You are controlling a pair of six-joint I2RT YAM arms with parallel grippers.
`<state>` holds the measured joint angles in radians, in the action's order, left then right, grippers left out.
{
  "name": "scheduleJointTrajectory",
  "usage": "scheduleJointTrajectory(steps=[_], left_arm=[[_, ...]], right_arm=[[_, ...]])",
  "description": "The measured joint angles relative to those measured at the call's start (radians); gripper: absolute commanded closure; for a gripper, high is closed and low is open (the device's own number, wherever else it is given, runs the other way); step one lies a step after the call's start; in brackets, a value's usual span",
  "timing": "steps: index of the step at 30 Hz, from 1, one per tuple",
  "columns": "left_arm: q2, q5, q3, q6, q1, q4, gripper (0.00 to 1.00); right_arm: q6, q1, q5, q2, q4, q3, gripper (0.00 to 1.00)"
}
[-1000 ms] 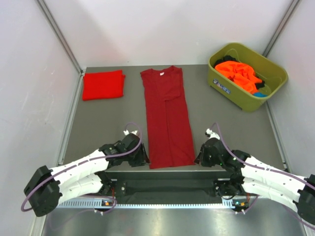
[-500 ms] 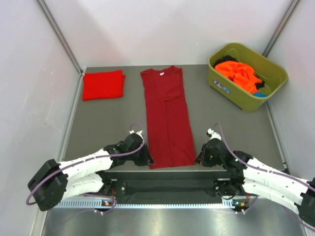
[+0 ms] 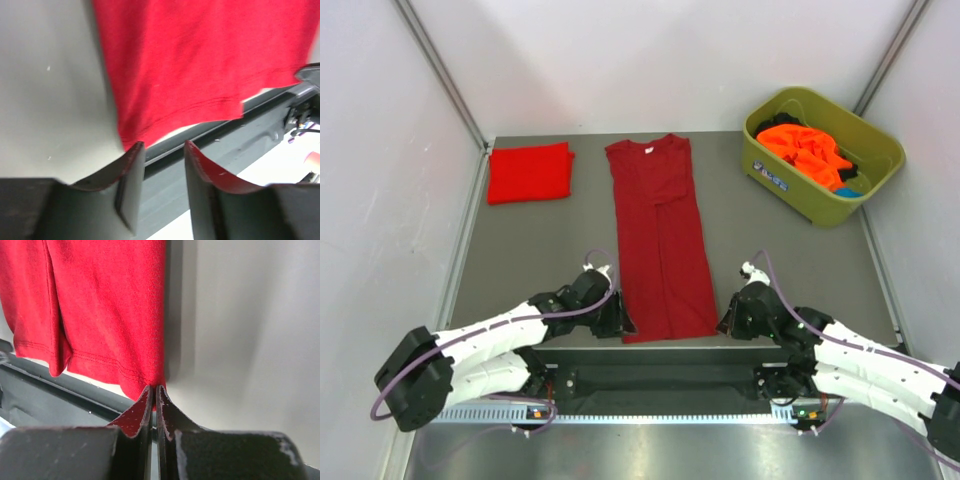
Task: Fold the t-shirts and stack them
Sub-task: Fold the tshirt
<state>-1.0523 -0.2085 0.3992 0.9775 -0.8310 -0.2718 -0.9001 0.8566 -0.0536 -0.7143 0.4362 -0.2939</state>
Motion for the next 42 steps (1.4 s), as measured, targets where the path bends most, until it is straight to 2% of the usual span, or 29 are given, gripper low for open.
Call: scheduleJointTrajectory(steps=[7, 19, 22, 25, 26, 27, 32, 38, 42], left_arm=[[0.099, 0.051, 0.030, -0.004, 0.000, -0.061, 0.54], [0.051, 0.051, -0.052, 0.048, 0.001, -0.034, 0.56], [0.051, 0.050, -0.062, 0.062, 0.001, -0.011, 0.59], [0.050, 0.051, -0.075, 0.075, 0.001, 0.014, 0.80], [0.048, 0.049, -0.079, 0.077, 0.001, 0.014, 0.94], [0.047, 0.049, -0.082, 0.081, 0.002, 0.014, 1.00], [0.063, 0.040, -0.084, 0.095, 0.002, 0.005, 1.00], [0.183, 0.027, -0.084, 0.147, 0.002, -0.022, 1.00], [0.184, 0.013, -0.084, 0.162, 0.002, -0.024, 1.00]], right_arm=[[-0.002, 0.000, 0.000, 0.014, -0.002, 0.019, 1.00], [0.002, 0.008, 0.006, -0.005, -0.025, 0.026, 1.00], [0.002, 0.012, 0.006, -0.015, -0.031, 0.026, 1.00], [0.002, 0.014, 0.006, -0.013, -0.033, 0.026, 1.00], [0.002, 0.014, 0.006, -0.013, -0.033, 0.026, 1.00], [0.002, 0.017, 0.005, -0.013, -0.033, 0.026, 1.00], [-0.002, 0.047, -0.002, -0.012, -0.037, 0.026, 1.00], [-0.026, 0.115, -0.037, 0.002, -0.021, 0.025, 1.00], [-0.039, 0.138, -0.058, 0.004, -0.016, 0.024, 1.00]])
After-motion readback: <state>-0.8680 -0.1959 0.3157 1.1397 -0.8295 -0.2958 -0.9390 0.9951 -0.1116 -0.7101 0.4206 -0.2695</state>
